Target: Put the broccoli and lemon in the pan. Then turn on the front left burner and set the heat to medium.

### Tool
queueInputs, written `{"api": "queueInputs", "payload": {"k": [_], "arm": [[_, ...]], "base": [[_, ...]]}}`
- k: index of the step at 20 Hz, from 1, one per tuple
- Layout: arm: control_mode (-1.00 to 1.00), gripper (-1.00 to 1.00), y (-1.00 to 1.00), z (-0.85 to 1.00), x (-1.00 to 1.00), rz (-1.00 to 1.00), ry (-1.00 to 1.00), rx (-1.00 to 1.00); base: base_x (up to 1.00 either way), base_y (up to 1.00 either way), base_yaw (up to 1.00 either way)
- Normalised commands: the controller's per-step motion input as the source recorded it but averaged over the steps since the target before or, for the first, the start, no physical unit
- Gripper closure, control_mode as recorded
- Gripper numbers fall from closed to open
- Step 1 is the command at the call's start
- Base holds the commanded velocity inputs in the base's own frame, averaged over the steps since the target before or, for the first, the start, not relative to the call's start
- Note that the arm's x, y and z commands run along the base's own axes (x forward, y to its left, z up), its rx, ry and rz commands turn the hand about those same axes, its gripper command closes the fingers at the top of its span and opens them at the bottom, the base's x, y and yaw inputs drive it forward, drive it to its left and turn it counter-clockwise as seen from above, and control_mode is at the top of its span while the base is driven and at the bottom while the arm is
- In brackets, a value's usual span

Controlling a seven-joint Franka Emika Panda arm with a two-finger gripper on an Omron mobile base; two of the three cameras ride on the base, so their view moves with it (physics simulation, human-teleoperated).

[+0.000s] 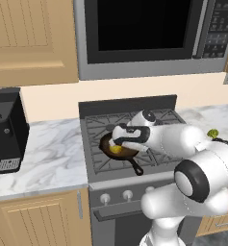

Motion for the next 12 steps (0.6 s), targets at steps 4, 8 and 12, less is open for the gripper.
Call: {"api": "queueInputs", "payload": {"k": [4, 8, 12], "arm": [[-1.0, -1.0, -0.26, 0.74, -0.28, -0.04, 0.01, 0.06], [-1.0, -1.0, -0.27, 0.91, -0.06, -0.08, 0.13, 0.05], [-1.0, -1.0, -0.38, 0.81, -0.04, -0.16, 0.15, 0.03]], "base": [[0.0, 0.0, 0.0], [0.0, 0.0, 0.0], [0.0, 0.0, 0.0]]}}
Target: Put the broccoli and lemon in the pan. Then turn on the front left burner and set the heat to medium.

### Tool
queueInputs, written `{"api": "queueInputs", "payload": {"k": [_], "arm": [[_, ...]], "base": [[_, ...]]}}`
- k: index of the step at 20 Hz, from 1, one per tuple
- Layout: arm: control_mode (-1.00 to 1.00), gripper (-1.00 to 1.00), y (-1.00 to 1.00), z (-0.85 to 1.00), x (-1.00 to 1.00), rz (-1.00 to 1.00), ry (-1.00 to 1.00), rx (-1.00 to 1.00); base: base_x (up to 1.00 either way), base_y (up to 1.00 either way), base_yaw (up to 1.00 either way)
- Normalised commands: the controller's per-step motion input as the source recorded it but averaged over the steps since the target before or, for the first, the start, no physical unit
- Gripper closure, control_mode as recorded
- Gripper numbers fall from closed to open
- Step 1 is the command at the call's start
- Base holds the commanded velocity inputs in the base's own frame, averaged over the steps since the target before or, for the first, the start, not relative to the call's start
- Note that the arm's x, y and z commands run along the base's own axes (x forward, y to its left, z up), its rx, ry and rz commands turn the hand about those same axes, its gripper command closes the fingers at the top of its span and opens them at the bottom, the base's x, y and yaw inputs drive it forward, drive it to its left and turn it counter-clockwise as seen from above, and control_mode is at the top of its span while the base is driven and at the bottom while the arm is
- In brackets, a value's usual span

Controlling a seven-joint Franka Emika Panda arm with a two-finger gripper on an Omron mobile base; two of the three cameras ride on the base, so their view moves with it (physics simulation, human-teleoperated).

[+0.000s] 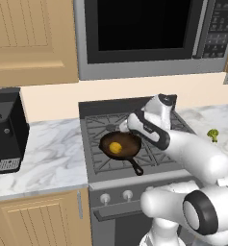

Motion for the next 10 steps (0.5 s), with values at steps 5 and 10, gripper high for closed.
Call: {"api": "queueInputs", "payload": {"k": [5, 10], "arm": [[-1.0, -1.0, -0.66, 0.18, -0.26, -0.21, 0.1, 0.05], [-1.0, -1.0, -0.69, 0.0, -0.36, -0.14, 0.0, 0.04]], "base": [[0.0, 0.0, 0.0], [0.0, 0.0, 0.0]]}}
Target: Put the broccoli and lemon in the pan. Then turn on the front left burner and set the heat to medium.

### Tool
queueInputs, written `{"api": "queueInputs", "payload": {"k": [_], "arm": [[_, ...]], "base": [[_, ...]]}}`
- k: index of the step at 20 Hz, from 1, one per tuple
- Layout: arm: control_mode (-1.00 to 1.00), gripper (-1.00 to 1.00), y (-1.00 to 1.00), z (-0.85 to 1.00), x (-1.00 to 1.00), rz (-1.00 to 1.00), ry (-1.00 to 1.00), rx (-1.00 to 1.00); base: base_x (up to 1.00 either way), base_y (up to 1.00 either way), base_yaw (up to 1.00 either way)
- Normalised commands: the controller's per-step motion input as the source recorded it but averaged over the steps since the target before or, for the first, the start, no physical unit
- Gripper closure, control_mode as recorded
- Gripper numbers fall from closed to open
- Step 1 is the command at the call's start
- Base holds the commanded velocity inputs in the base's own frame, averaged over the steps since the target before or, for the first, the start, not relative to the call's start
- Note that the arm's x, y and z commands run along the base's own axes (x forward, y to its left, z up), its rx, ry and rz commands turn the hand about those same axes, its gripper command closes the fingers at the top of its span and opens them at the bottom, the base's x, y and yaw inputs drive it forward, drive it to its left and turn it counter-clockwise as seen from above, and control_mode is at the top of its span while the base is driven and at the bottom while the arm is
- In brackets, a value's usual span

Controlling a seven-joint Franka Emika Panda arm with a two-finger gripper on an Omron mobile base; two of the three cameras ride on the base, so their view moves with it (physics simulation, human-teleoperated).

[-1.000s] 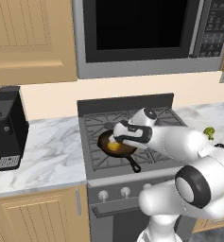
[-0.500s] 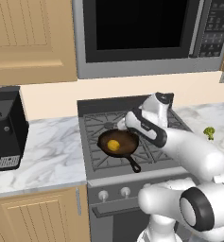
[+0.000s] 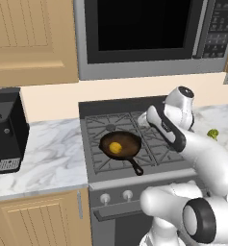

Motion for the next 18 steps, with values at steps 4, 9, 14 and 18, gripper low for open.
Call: {"api": "queueInputs", "payload": {"k": [4, 9, 14, 18], "arm": [[-1.0, -1.0, -0.65, 0.0, -0.35, -0.11, -0.04, 0.02], [-1.0, -1.0, -0.64, 0.0, -0.29, -0.12, -0.01, 0.0], [-1.0, -1.0, -0.54, 0.0, -0.12, -0.09, 0.02, 0.0], [-1.0, -1.0, -0.46, 0.0, 0.0, -0.05, 0.08, 0.0]], "base": [[0.0, 0.0, 0.0], [0.0, 0.0, 0.0], [0.0, 0.0, 0.0], [0.0, 0.0, 0.0]]}}
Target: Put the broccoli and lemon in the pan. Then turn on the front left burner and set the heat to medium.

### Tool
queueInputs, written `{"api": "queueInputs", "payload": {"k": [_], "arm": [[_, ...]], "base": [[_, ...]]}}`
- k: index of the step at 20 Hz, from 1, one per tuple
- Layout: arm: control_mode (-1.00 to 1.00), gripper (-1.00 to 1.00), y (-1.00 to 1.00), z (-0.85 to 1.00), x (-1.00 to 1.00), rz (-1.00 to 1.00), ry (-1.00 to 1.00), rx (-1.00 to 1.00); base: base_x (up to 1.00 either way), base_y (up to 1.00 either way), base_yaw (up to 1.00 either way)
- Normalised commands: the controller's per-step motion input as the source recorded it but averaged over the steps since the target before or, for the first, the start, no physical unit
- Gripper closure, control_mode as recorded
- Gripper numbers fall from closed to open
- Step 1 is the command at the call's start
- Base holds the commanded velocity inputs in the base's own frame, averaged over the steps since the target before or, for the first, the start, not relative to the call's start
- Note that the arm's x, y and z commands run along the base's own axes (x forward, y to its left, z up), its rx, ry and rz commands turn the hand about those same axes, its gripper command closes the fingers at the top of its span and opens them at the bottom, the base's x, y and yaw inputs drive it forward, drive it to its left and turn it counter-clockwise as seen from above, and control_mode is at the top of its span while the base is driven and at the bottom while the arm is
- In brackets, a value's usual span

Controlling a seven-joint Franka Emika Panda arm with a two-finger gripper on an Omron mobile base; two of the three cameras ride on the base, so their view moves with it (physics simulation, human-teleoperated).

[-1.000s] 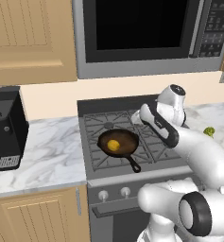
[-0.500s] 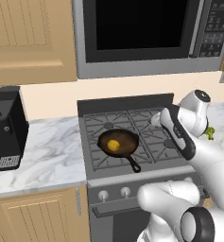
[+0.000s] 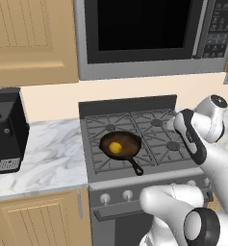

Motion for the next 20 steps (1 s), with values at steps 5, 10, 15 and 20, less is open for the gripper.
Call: {"api": "queueInputs", "payload": {"k": [5, 10, 15, 20], "arm": [[-1.0, -1.0, -0.45, 0.0, 0.0, -0.01, 0.05, 0.0], [-1.0, -1.0, -0.54, 0.0, 0.0, 0.0, 0.07, 0.0], [-1.0, -1.0, -0.57, -0.04, 0.0, 0.0, 0.09, 0.0], [-1.0, -1.0, -0.43, -0.09, 0.0, 0.0, 0.12, -0.03]], "base": [[0.0, 0.0, 0.0], [0.0, 0.0, 0.0], [0.0, 0.0, 0.0], [0.0, 0.0, 0.0]]}}
